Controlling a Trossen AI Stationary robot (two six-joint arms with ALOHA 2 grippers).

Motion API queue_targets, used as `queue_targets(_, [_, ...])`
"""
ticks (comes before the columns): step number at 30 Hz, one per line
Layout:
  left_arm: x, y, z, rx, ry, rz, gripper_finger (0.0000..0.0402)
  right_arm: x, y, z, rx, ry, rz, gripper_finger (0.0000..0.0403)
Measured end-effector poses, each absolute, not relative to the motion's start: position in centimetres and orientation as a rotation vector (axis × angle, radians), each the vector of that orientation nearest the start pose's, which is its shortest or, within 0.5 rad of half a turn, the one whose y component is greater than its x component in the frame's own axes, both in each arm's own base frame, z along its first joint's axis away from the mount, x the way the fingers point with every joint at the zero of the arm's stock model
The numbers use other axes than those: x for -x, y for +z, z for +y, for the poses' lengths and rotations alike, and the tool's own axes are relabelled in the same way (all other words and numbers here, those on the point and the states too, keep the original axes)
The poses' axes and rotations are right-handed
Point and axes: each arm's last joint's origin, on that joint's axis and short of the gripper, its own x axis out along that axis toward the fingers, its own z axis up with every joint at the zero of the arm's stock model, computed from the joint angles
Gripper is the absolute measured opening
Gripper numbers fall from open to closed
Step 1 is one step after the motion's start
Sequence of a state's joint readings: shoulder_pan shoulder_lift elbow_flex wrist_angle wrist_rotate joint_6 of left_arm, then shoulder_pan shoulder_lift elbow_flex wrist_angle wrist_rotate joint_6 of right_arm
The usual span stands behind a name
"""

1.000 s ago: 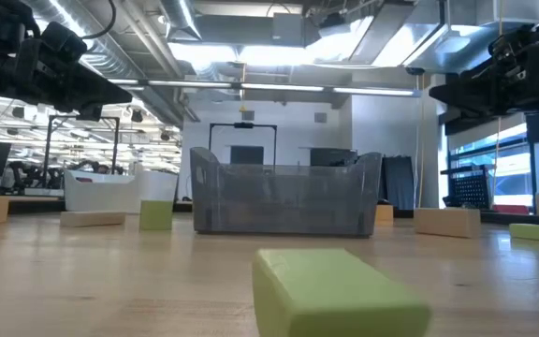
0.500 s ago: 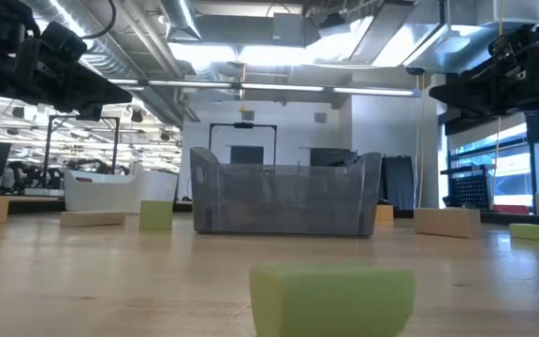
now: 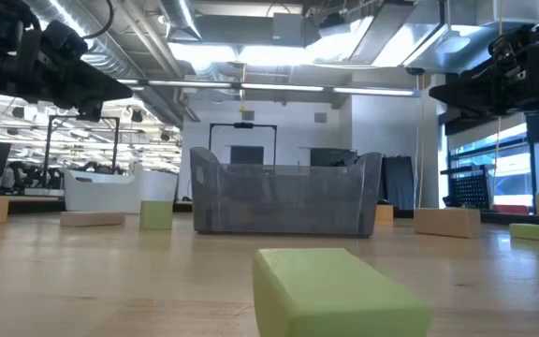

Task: Sort & place blocks by color
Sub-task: Put the yellow block into the white bin

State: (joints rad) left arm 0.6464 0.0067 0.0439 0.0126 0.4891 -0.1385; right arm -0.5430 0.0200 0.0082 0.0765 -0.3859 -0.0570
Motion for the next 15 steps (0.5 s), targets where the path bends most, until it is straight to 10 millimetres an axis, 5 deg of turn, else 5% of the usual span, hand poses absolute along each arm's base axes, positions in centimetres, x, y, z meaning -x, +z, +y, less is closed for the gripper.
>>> queue_targets(7, [-7.3, 21.2, 3.6, 0.185, 0.107, -0.036, 0.0000, -8.8, 17.2, -4.0, 0.086, -0.159, -0.053, 0.0001])
queue_targets(15, [-6.7, 25.4, 3.6, 0.283, 0.235, 0.222, 0.0000, -8.8, 17.2, -4.0, 0.086, -0.159, -0.053, 0.0001])
